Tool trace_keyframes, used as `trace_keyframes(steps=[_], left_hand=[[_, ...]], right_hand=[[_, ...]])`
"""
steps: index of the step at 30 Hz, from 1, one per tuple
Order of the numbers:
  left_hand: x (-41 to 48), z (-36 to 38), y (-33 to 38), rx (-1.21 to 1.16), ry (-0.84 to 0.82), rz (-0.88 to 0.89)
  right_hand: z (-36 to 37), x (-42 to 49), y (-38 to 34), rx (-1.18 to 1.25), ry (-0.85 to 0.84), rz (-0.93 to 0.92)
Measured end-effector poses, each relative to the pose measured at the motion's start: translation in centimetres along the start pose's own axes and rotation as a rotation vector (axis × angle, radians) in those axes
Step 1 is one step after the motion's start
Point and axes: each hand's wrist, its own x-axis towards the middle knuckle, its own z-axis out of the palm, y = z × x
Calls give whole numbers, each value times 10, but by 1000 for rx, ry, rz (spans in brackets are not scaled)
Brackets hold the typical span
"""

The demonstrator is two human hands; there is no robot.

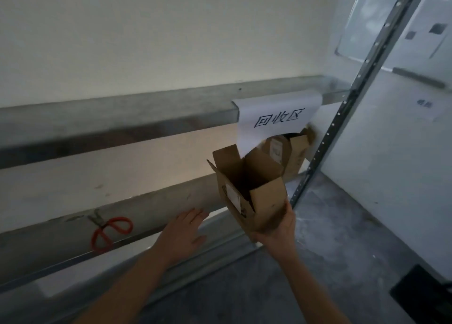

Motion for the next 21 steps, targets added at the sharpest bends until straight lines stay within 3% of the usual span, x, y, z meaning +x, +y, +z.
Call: trace_keyframes(steps=[8,13,15,21], left_hand=[[118,37,62,-173,-32,-87],[197,73,118,-989,-19,-322],[223,84,135,-1170,60,-378],[262,97,141,-1094,310,-591]], right_hand=[[-39,112,51,18,-43,67],[-33,166,75,50,-55,76],[-28,181,82,36,-78,46],[-28,216,103,124,-239,47]])
